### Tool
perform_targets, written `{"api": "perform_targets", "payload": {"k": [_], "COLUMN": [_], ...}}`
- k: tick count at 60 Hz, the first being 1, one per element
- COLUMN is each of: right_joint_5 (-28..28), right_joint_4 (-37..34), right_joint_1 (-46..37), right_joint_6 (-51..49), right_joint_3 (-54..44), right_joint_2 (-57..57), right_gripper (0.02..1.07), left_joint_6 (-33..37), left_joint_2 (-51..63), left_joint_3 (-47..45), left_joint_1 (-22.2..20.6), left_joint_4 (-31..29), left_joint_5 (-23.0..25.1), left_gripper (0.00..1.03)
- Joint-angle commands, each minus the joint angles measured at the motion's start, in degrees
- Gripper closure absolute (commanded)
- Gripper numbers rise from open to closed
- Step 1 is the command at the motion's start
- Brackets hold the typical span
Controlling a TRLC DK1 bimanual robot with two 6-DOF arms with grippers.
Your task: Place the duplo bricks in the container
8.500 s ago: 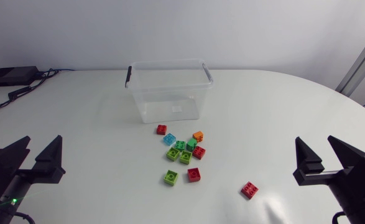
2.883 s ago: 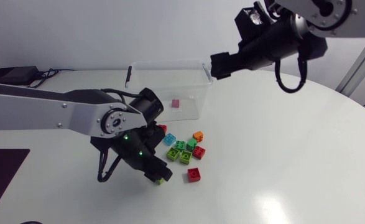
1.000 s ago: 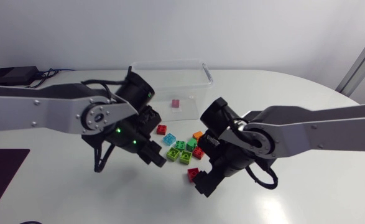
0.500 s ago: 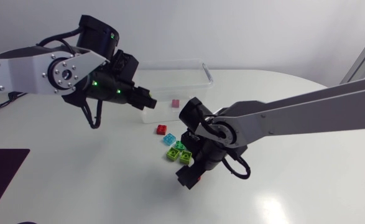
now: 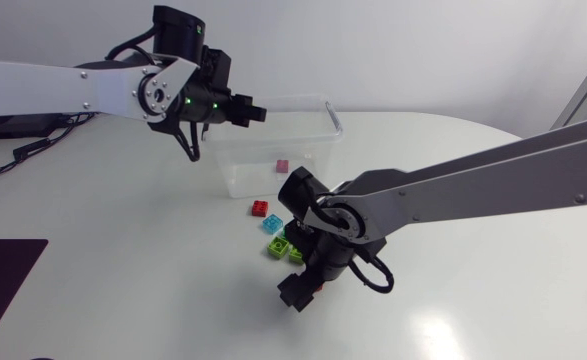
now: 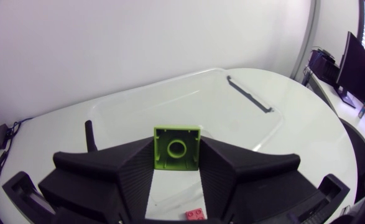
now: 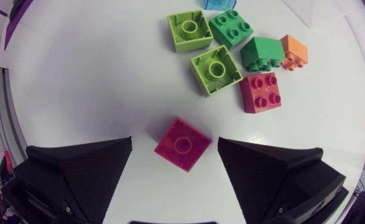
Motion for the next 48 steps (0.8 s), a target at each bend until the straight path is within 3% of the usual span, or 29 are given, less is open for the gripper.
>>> {"api": "perform_targets", "payload": {"k": [1,8,10,19,23,40,48], "right_joint_5": [0.1,0.5,0.9,1.6,1.7,3.4,4.1], "right_joint_4": [-1.0,-1.0,-1.0,1.0,1.1,0.6,-0.2], "right_joint_1": [0.2,0.4,0.3,0.2,0.0,-3.6,-6.7], "right_joint_6": [1.9,2.3,2.3,2.6,2.6,2.4,2.7], "right_joint_3": [0.8,0.9,0.8,-0.2,-0.4,-1.7,0.3], "right_joint_2": [0.9,0.9,0.9,0.7,0.1,-8.8,-13.3], "right_gripper": [0.10,0.18,0.22,0.59,0.69,0.71,0.71], "left_joint_6": [-1.7,-1.9,-2.1,-2.0,-2.0,-1.3,0.1], "left_joint_2": [4.7,5.4,4.4,-1.6,-5.0,-13.1,-13.9], "left_joint_3": [3.3,3.4,2.8,-1.1,-2.6,-4.1,-8.1], "left_joint_1": [1.9,3.3,3.3,3.5,2.8,-3.5,-6.9], "left_joint_4": [1.8,2.1,2.4,3.9,3.3,-15.8,-18.9], "left_joint_5": [-1.2,-1.4,-1.4,-1.4,-1.3,-0.5,-0.1], "left_gripper": [0.58,0.22,0.18,0.12,0.12,0.12,0.12]}}
